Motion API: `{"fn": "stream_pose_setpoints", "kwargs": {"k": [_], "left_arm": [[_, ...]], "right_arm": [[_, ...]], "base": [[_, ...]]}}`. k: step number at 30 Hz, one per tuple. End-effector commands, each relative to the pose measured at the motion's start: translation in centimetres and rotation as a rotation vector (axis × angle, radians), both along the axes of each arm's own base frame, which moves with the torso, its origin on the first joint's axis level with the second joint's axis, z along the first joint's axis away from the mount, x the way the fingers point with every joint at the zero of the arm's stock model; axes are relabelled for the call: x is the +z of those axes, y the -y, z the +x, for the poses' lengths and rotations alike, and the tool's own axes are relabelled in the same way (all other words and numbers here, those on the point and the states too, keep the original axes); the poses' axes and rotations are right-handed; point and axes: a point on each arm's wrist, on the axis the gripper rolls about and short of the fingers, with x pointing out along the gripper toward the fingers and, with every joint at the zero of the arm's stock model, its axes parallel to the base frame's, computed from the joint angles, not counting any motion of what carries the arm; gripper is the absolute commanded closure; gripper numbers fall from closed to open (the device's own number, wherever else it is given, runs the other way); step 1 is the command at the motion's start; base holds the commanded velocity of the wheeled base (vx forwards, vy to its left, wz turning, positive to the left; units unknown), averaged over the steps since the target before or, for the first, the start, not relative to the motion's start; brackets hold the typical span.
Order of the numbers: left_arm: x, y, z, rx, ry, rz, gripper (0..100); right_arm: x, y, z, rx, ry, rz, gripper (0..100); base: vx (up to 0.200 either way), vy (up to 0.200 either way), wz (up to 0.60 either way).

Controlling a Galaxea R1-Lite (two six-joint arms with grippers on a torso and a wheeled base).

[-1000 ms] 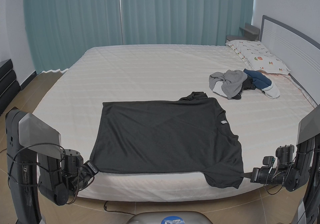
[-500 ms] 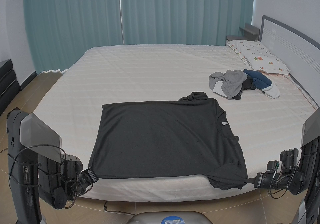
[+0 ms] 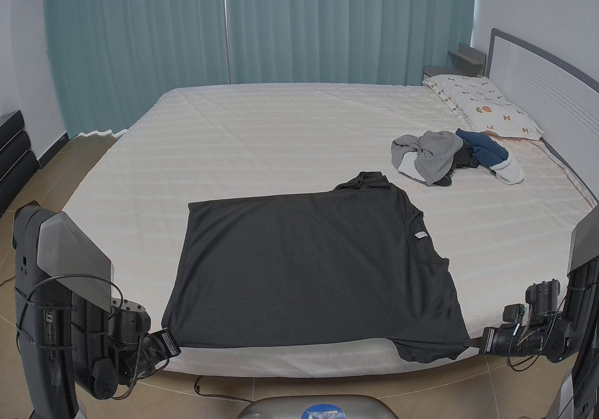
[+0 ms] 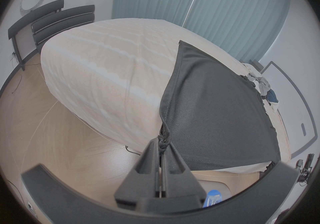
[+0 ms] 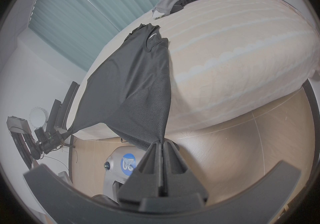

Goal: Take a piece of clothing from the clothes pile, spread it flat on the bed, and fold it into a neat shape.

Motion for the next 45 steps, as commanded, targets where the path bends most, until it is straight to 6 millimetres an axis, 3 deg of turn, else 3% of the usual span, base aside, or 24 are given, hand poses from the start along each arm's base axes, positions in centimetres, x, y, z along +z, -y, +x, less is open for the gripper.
{"fn": "stream_pose_setpoints", "kwargs": {"k": [1, 25, 31, 34, 40, 45], "left_arm": [[0.0, -0.1, -0.7, -0.009, -0.022, 0.012, 100], [-0.7, 0.8, -3.4, -0.057, -0.26, 0.187, 100], [-0.7, 1.3, -3.9, -0.071, -0.28, 0.223, 100], [-0.4, 1.3, -3.7, -0.065, -0.254, 0.216, 100], [3.3, 0.6, -1.6, -0.007, 0.015, 0.084, 100], [4.5, -0.2, -0.1, 0.038, 0.101, 0.045, 100]], "right_arm": [[0.1, 0.1, -0.5, -0.01, -0.018, -0.004, 100], [0.9, 0.8, -2.7, 0.036, -0.128, -0.107, 100], [2.1, 0.7, -3.2, 0.043, -0.112, -0.117, 100], [2.5, 0.7, -3.2, 0.039, -0.083, -0.116, 100], [3.4, 0.7, -1.2, 0.026, 0.032, -0.105, 100], [4.8, 0.3, 0.2, -0.001, 0.127, -0.08, 100]], "base": [[0.0, 0.0, 0.0], [0.0, 0.0, 0.0], [0.0, 0.0, 0.0], [0.0, 0.0, 0.0], [0.0, 0.0, 0.0], [0.0, 0.0, 0.0]]}}
